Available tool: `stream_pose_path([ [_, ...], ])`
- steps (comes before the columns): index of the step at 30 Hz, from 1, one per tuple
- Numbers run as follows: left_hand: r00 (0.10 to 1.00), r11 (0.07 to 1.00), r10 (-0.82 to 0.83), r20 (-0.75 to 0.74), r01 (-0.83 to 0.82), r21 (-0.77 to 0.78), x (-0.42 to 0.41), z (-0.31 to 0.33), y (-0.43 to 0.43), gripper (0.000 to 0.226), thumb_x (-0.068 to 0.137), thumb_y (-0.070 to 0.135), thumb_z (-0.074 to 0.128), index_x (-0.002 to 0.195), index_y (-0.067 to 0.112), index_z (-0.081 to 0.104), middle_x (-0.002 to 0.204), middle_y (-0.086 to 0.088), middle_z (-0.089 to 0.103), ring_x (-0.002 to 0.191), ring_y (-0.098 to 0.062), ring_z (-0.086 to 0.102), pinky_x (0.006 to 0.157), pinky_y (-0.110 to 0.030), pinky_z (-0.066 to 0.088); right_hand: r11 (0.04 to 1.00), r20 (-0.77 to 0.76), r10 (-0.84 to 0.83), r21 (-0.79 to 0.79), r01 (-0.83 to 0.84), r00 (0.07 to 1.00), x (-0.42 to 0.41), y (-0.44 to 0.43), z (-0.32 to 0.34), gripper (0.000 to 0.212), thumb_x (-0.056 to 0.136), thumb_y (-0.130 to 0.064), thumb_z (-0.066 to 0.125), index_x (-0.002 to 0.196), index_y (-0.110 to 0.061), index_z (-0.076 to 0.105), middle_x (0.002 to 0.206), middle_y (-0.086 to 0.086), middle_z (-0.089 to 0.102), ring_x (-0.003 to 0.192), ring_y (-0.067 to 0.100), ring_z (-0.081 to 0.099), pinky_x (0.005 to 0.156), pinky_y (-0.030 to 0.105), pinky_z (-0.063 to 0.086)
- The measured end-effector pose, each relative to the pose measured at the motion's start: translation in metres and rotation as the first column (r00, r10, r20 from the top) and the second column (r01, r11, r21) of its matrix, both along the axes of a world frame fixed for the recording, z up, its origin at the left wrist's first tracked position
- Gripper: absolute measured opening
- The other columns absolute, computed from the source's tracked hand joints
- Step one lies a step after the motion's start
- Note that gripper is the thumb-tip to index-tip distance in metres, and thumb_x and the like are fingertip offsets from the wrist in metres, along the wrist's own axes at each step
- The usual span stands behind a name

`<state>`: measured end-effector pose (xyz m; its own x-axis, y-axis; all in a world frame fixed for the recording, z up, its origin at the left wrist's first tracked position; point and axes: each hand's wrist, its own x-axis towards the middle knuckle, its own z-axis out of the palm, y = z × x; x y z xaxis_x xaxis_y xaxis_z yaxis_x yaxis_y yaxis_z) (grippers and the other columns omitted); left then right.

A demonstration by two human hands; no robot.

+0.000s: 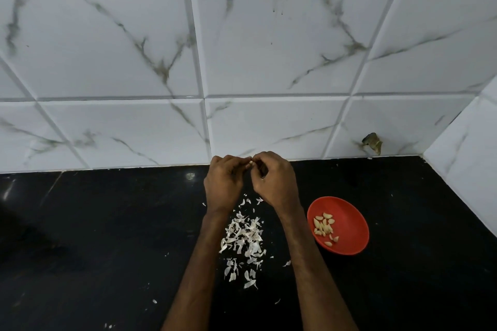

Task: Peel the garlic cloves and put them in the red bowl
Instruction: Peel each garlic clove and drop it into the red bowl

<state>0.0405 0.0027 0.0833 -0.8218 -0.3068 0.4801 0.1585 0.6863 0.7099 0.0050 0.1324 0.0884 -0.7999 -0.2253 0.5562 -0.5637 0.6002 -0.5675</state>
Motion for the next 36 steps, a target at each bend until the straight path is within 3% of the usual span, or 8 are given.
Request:
stream_pose_path([
  [4,0.999,0.985,-0.027,0.017,0.030,-0.167,0.001,0.003,-0.002,0.015,0.090,0.018,0.073,0.103,0.023,0.078,0.088,0.013,0.069,0.090,-0.011,0.050,0.055,-0.022,0.031,0.998,0.025,-0.021,0.060,0.019,0.999,0.000,0.004,0.001,0.008,0.087,-0.019,0.071,0.087,-0.012,0.070,0.079,-0.003,0.067,0.068,0.010,0.059,0.063,0.033,0.055],
  [9,0.995,0.974,-0.076,0.069,0.089,-0.207,0.001,0.009,-0.005,0.014,0.089,0.016,0.074,0.101,0.023,0.079,0.087,0.011,0.070,0.090,-0.013,0.048,0.058,-0.027,0.035,0.999,0.067,-0.006,0.041,0.003,0.998,-0.004,0.007,0.000,0.012,0.083,-0.022,0.071,0.078,-0.012,0.068,0.070,-0.003,0.064,0.062,0.014,0.057,0.060,0.040,0.052],
  [14,0.988,0.984,-0.089,0.129,0.107,-0.143,0.001,0.011,-0.010,0.015,0.091,0.019,0.073,0.101,0.027,0.079,0.085,0.016,0.069,0.089,-0.007,0.044,0.061,-0.027,0.038,0.993,0.191,0.085,-0.095,-0.067,0.978,-0.003,0.009,0.002,0.007,0.085,-0.015,0.074,0.083,-0.009,0.071,0.072,-0.003,0.069,0.065,0.011,0.065,0.065,0.037,0.057],
  [18,0.986,0.990,-0.091,0.138,0.105,-0.095,0.005,0.016,-0.011,0.014,0.090,0.024,0.074,0.102,0.031,0.079,0.070,0.031,0.054,0.085,-0.005,0.046,0.062,-0.016,0.033,0.986,0.232,0.138,-0.126,-0.111,0.963,-0.003,0.012,0.001,0.005,0.089,-0.010,0.072,0.092,-0.007,0.073,0.080,-0.002,0.072,0.073,0.008,0.068,0.070,0.025,0.057],
  [21,0.982,0.993,-0.092,0.165,0.102,-0.055,0.008,0.020,-0.012,0.016,0.090,0.023,0.075,0.104,0.029,0.079,0.070,0.030,0.049,0.086,-0.008,0.054,0.067,-0.023,0.041,0.982,0.231,0.164,-0.127,-0.138,0.959,-0.001,0.013,0.003,0.006,0.089,-0.008,0.073,0.094,-0.006,0.074,0.081,-0.001,0.073,0.074,0.007,0.068,0.070,0.019,0.056],
  [29,0.961,0.991,-0.086,0.262,0.109,-0.076,0.006,0.017,-0.013,0.008,0.088,0.027,0.076,0.096,0.028,0.077,0.084,0.011,0.050,0.081,-0.007,0.056,0.075,-0.032,0.049,0.987,0.204,0.159,-0.036,-0.155,0.966,-0.003,0.011,0.001,0.011,0.086,-0.020,0.071,0.087,-0.010,0.076,0.072,-0.001,0.072,0.064,0.012,0.068,0.063,0.040,0.057],
  [33,0.954,0.986,-0.108,0.278,0.138,-0.092,0.006,0.017,-0.013,0.008,0.088,0.025,0.075,0.096,0.027,0.078,0.081,0.014,0.048,0.086,-0.009,0.057,0.075,-0.031,0.047,0.987,0.212,0.160,-0.050,-0.152,0.964,-0.001,0.013,0.000,0.015,0.086,-0.023,0.072,0.087,-0.010,0.077,0.071,-0.002,0.072,0.062,0.009,0.067,0.061,0.039,0.057],
  [36,0.955,0.989,-0.117,0.274,0.138,-0.058,0.006,0.017,-0.013,0.006,0.088,0.026,0.075,0.093,0.030,0.078,0.075,0.017,0.053,0.084,-0.004,0.053,0.070,-0.030,0.045,0.980,0.282,0.155,-0.163,-0.112,0.947,0.000,0.014,-0.001,0.003,0.085,-0.009,0.074,0.085,-0.008,0.077,0.068,-0.006,0.071,0.060,0.007,0.067,0.062,0.033,0.059],
])
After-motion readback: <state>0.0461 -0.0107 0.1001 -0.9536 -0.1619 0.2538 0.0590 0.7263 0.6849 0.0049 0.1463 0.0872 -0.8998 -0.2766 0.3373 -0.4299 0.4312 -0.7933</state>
